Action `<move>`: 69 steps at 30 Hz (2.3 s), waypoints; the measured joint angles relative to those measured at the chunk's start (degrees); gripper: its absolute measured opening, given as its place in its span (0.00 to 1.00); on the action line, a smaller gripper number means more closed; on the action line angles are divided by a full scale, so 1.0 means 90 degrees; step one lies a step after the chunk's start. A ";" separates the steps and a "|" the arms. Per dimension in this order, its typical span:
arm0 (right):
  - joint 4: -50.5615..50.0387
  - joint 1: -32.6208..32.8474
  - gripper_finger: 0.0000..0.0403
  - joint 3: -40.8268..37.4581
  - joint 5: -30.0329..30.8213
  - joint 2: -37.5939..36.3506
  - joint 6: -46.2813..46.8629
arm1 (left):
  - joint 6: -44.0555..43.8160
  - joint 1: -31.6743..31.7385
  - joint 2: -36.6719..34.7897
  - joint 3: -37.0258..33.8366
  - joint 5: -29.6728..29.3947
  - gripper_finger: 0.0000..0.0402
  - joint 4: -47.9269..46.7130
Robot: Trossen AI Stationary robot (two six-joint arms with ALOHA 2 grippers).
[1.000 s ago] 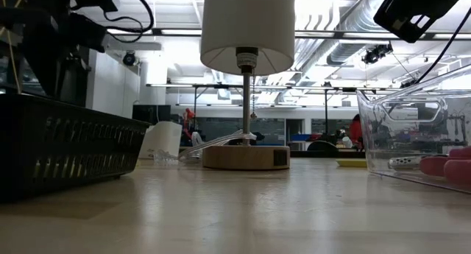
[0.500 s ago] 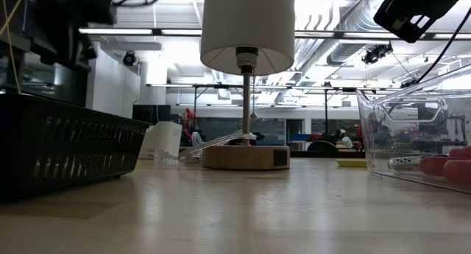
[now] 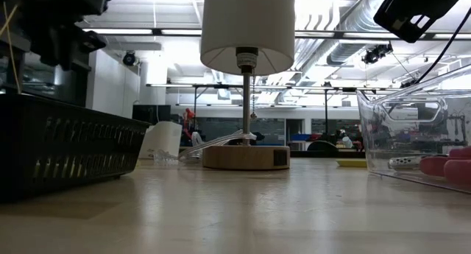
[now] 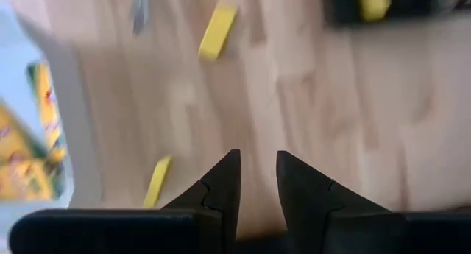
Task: Pick & Place School Supplies
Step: Put the yellow eraser into the black bin
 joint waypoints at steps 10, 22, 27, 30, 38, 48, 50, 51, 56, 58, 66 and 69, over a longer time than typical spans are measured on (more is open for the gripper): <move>0.0000 0.0000 0.24 0.0001 0.0000 0.0000 -0.0002 | 0.0447 0.0000 -0.0023 -0.0125 -0.0290 0.21 -0.0800; 0.0000 0.0000 0.24 0.0001 0.0000 0.0000 0.0000 | 0.0680 0.0000 0.0344 -0.0709 -0.0789 0.21 -0.0483; 0.0000 0.0000 0.24 0.0000 0.0000 0.0000 -0.0001 | 0.0721 0.0007 0.0758 -0.0709 -0.0842 0.21 -0.0307; 0.0000 0.0000 0.24 0.0000 -0.0002 0.0000 -0.0001 | 0.0677 0.0060 0.0977 -0.0719 -0.1074 0.21 -0.0278; 0.0000 -0.0001 0.24 0.0001 -0.0001 0.0000 -0.0002 | 0.0713 0.0092 0.1118 -0.1238 -0.1679 0.21 0.0153; 0.0000 0.0000 0.24 0.0001 -0.0001 0.0000 0.0000 | 0.1515 -0.0020 0.1118 -0.1556 -0.1786 0.21 0.0778; 0.0000 -0.0002 0.24 0.0000 -0.0001 0.0000 -0.0001 | 0.1535 0.0011 0.1118 -0.1599 -0.1786 0.22 0.0862; 0.0000 0.0000 0.24 0.0001 0.0000 0.0000 -0.0001 | 0.1536 0.0026 0.1118 -0.1626 -0.1788 0.22 0.0901; 0.0000 -0.0002 0.24 0.0000 -0.0002 0.0000 -0.0001 | 0.1605 0.0090 0.1120 -0.1740 -0.1786 0.27 0.1018; 0.0000 -0.0002 0.24 0.0000 -0.0002 0.0000 0.0000 | 0.1606 0.0090 0.1123 -0.1758 -0.1786 0.30 0.1092; -0.0001 0.0000 0.24 0.0000 0.0000 0.0000 -0.0001 | 0.1706 0.0293 0.1331 -0.1758 -0.2021 0.38 0.1395; 0.0000 -0.0002 0.24 0.0001 -0.0002 0.0000 0.0000 | 0.1789 0.0353 0.1604 -0.1758 -0.2266 0.38 0.1457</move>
